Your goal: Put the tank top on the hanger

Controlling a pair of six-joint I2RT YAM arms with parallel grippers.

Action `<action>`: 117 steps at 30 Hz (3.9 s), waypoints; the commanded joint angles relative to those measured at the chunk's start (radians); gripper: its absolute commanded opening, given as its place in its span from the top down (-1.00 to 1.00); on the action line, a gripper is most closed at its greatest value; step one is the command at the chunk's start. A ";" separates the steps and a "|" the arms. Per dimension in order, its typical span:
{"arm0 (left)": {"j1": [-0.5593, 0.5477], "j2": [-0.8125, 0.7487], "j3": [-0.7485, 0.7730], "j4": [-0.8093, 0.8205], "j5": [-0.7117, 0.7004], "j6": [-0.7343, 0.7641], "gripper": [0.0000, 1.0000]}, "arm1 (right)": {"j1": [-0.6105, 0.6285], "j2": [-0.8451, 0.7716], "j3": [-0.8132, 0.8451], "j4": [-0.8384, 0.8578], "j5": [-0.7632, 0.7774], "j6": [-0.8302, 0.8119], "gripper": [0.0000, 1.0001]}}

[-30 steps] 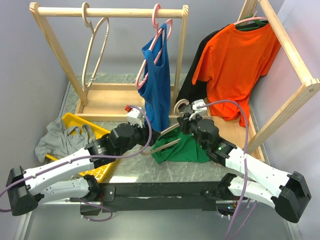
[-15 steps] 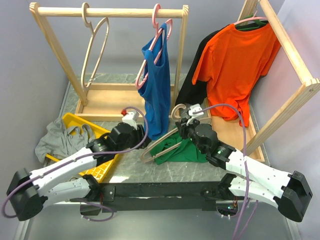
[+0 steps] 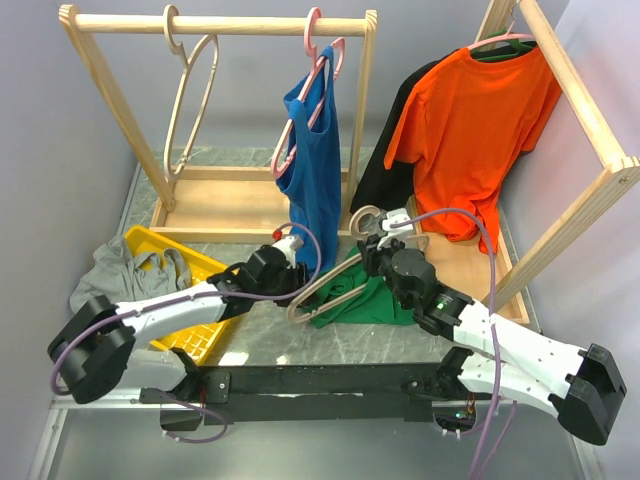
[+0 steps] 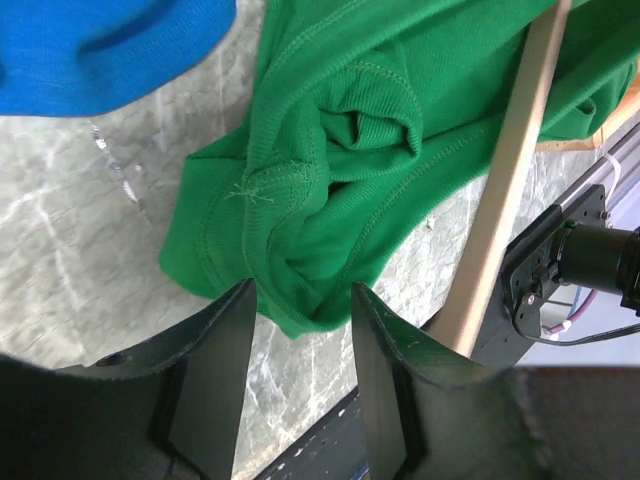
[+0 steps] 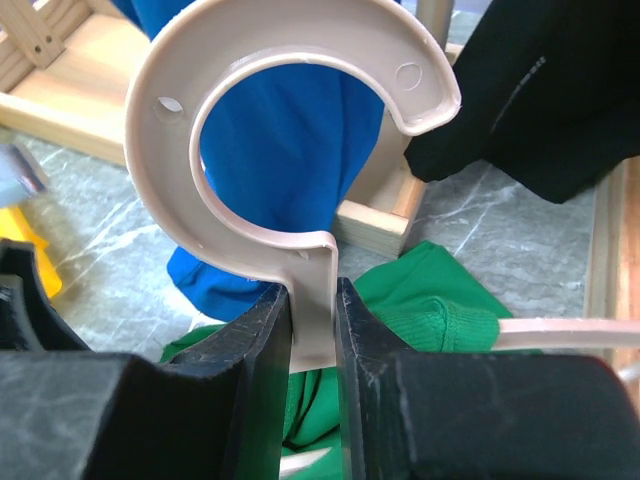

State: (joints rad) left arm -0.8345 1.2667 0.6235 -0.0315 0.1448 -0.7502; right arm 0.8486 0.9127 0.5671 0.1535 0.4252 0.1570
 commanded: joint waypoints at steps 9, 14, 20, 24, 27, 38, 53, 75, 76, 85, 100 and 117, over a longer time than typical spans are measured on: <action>0.000 0.118 -0.030 0.166 0.024 -0.037 0.21 | 0.006 -0.017 0.001 0.069 0.096 0.013 1.00; 0.000 0.116 -0.041 0.137 -0.036 -0.026 0.10 | 0.004 -0.023 0.001 0.066 0.107 0.012 1.00; 0.000 0.106 -0.042 0.120 -0.048 -0.015 0.09 | 0.006 -0.023 -0.004 0.067 0.110 0.016 1.00; 0.000 0.135 -0.033 0.151 -0.033 -0.021 0.27 | 0.006 -0.015 -0.003 0.069 0.125 0.019 1.00; 0.000 0.120 -0.033 0.154 -0.037 -0.028 0.51 | 0.006 -0.009 -0.003 0.069 0.142 0.021 1.00; 0.006 -0.121 -0.110 0.035 -0.182 -0.054 0.98 | 0.006 0.032 -0.016 0.135 0.375 0.024 1.00; 0.008 -0.300 -0.099 -0.126 -0.269 -0.066 0.98 | 0.006 0.055 -0.030 0.202 0.492 -0.019 1.00; -0.009 -0.245 0.303 -0.303 -0.274 0.071 0.98 | 0.079 0.104 0.121 0.147 0.527 -0.083 1.00; -0.021 -0.241 0.317 -0.309 -0.278 0.078 0.98 | 0.083 0.126 0.158 0.132 0.540 -0.083 1.00; -0.071 -0.185 0.536 -0.355 -0.366 0.100 0.98 | 0.127 0.198 0.390 0.072 0.566 -0.148 1.00; -0.086 -0.138 0.840 -0.228 -0.284 0.118 0.39 | 0.193 0.199 0.856 -0.064 0.420 -0.292 1.00; -0.086 -0.346 0.759 -0.031 -0.176 0.196 -0.50 | 0.202 0.247 1.039 -0.183 0.300 -0.280 1.00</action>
State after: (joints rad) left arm -0.9188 0.9588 1.4040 -0.1223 -0.0887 -0.5945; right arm 1.0451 1.2358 1.6970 -0.0658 0.7555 -0.1581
